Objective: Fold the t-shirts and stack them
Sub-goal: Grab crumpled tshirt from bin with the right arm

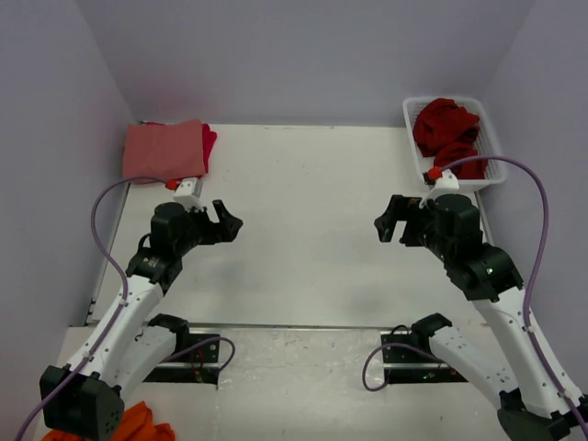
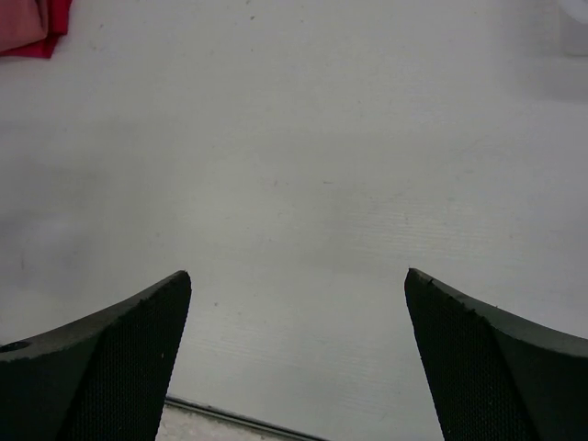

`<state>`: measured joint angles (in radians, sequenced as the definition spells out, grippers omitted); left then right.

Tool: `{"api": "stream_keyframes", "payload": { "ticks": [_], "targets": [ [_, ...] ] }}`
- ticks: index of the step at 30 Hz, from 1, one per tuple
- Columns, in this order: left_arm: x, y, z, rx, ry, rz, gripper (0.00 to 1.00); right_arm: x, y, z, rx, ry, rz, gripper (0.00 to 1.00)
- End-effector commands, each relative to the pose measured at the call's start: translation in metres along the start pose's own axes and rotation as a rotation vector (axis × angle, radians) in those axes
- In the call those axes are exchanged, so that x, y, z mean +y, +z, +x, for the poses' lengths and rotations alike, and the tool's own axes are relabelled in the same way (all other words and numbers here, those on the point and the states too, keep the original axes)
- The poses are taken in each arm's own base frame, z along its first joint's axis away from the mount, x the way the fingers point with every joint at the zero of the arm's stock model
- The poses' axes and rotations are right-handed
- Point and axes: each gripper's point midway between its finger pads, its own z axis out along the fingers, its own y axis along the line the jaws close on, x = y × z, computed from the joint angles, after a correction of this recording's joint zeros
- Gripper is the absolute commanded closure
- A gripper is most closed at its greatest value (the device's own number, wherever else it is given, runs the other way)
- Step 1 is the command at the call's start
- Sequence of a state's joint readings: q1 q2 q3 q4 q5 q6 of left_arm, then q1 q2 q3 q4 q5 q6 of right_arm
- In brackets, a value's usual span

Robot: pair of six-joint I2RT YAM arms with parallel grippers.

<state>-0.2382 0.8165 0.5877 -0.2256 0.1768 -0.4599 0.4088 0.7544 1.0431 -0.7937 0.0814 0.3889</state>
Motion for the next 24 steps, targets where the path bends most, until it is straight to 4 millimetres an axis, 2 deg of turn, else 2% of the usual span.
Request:
{"api": "stream_keyframes", "payload": {
  "ticks": [1,4,5,6,7,9,10,11,12,13,14,15,16,17,18,19,20,21,22,23,24],
  "targets": [
    [-0.004,-0.001,-0.012,-0.027,0.019,0.002,0.04,-0.017,0.009,-0.010,-0.027,-0.029,0.109,0.01],
    [-0.005,0.002,-0.012,-0.027,0.018,0.010,0.04,-0.032,0.015,-0.028,-0.081,-0.087,0.206,0.01],
    [-0.005,0.003,-0.012,-0.028,0.018,0.012,0.04,-0.031,0.017,-0.045,-0.147,-0.094,0.215,0.01],
    [-0.005,0.004,-0.011,-0.027,0.017,0.014,0.04,-0.040,0.021,-0.053,-0.187,-0.155,0.259,0.01],
    [-0.006,0.005,-0.011,-0.029,0.014,0.018,0.04,-0.040,0.026,-0.077,-0.282,-0.160,0.283,0.01],
    [-0.010,0.006,-0.011,-0.027,0.014,0.040,0.04,-0.055,0.029,-0.107,-0.349,-0.203,0.387,0.01],
    [-0.011,0.006,-0.012,-0.030,0.009,0.045,0.04,-0.060,0.054,-0.113,-0.313,-0.198,0.409,0.01],
    [-0.014,0.006,-0.012,-0.027,0.003,0.064,0.04,-0.083,0.061,-0.126,-0.306,-0.145,0.461,0.01],
    [-0.017,0.006,-0.012,-0.030,0.002,0.077,0.04,-0.086,0.064,-0.149,-0.336,-0.073,0.454,0.01],
    [-0.018,0.006,-0.013,-0.036,0.001,0.085,0.04,-0.092,0.078,-0.155,-0.315,-0.050,0.448,0.01],
    [-0.021,0.005,-0.013,-0.035,0.003,0.096,0.04,-0.124,0.108,-0.148,-0.232,-0.018,0.518,0.01],
    [-0.021,0.004,-0.014,-0.038,0.007,0.101,0.04,-0.127,0.111,-0.176,-0.264,0.013,0.527,0.01],
    [-0.022,0.005,-0.014,-0.039,0.011,0.103,0.04,-0.138,0.120,-0.172,-0.203,0.021,0.556,0.01],
    [-0.022,0.004,-0.012,-0.035,0.011,0.108,0.04,-0.166,0.150,-0.161,-0.111,0.035,0.621,0.01],
    [-0.024,0.004,-0.012,-0.035,0.009,0.116,0.04,-0.168,0.151,-0.193,-0.159,0.044,0.629,0.01],
    [-0.027,0.003,-0.013,-0.041,0.001,0.133,0.04,-0.191,0.167,-0.200,-0.116,0.072,0.637,0.01],
    [-0.028,0.003,-0.013,-0.044,-0.011,0.140,0.04,-0.200,0.175,-0.197,-0.082,0.089,0.638,0.01],
    [-0.029,0.003,-0.012,-0.041,-0.010,0.145,0.04,-0.210,0.183,-0.205,-0.093,0.111,0.634,0.01],
    [-0.031,0.002,-0.013,-0.043,-0.016,0.150,0.04,-0.220,0.190,-0.201,-0.057,0.131,0.634,0.01],
    [-0.031,0.001,-0.013,-0.045,-0.017,0.153,0.04,-0.238,0.192,-0.204,-0.048,0.161,0.646,0.01],
    [-0.032,0.001,-0.014,-0.048,-0.018,0.154,0.04,-0.253,0.208,-0.213,-0.054,0.171,0.657,0.01]
  ]
}}
